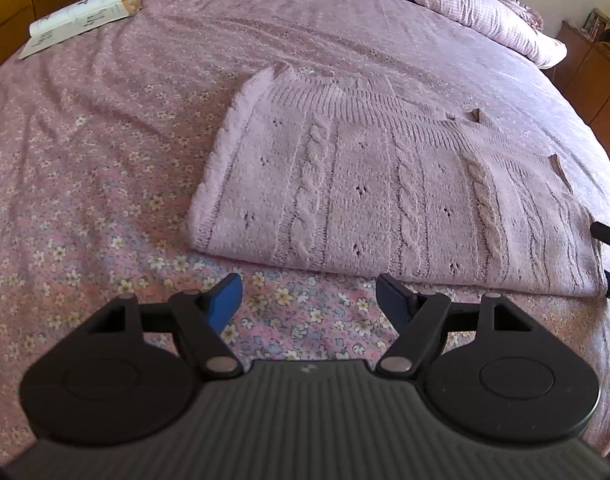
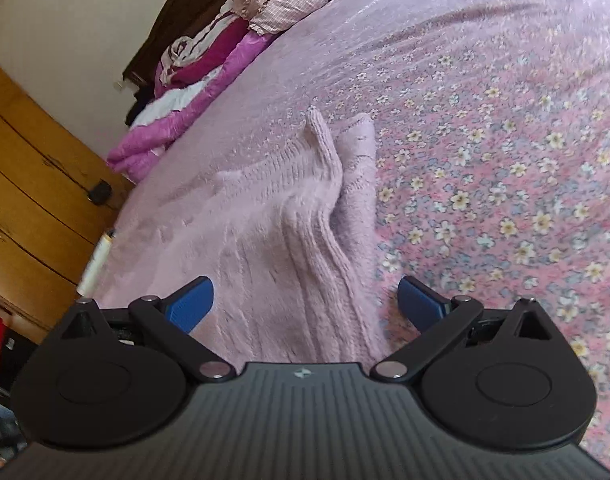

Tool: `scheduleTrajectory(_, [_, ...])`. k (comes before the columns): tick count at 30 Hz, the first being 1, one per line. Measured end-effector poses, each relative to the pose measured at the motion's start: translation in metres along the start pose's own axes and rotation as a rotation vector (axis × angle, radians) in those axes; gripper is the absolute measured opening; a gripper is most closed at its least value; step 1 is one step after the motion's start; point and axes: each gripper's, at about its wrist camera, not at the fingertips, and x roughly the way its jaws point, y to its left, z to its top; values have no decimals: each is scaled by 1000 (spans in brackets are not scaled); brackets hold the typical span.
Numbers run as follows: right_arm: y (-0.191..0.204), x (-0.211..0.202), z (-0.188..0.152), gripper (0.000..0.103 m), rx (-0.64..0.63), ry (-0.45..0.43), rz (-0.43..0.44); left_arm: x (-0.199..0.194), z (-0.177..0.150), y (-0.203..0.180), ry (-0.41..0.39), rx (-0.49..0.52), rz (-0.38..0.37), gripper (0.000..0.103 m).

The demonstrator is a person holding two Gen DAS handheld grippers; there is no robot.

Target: Fold small clothes

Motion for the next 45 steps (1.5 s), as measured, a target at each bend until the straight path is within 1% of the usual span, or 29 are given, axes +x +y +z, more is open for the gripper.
scheduleTrajectory(3, [1,5,3,102,-11,9,16,1,-1,0,7,-3,-7,75])
scheduleTrajectory(5, [-1,8,4,102,-4,7,43,1,-1,0,9,-8,-7,75])
scheduleTrajectory(7, [-3,10,4,98,19,1,75,1,-1,0,9,-9,-2,75])
scheduleTrajectory(8, [-3,12,4,94,29,2,84,1,-1,0,11,-10,1,75])
scheduleTrajectory(10, [-3,15,5,89,39,0,83,1,-1,-1,12,-11,1,75])
scheduleTrajectory(12, [-4,18,7,81,41,-2,83,-1,-1,-1,9,-10,-1,75])
scheduleTrajectory(13, [-4,19,7,78,44,-2,82,-1,-1,-2,8,-9,-1,75])
scheduleTrajectory(16, [-6,22,8,64,52,0,76,-1,-2,-3,13,-5,6,75])
scheduleTrajectory(18, [-9,23,9,48,65,2,63,-1,-2,-4,18,0,4,75])
scheduleTrajectory(19, [-11,24,9,44,77,3,56,0,-2,-4,20,4,5,75])
scheduleTrajectory(20, [-14,23,9,37,92,2,57,-1,-2,-5,20,7,5,75])
scheduleTrajectory(21, [-17,22,9,35,108,0,63,-1,-2,-5,18,11,4,75])
scheduleTrajectory(24, [-22,18,9,33,141,-11,82,-1,-1,-7,21,17,-4,75])
scheduleTrajectory(28, [-16,15,9,32,132,-30,83,-2,-1,-8,21,29,-4,75])
scheduleTrajectory(31, [-11,11,10,32,145,-47,107,-3,1,-8,18,28,-3,75])
scheduleTrajectory(45, [25,-7,21,30,76,-84,139,-7,6,-8,9,37,1,75])
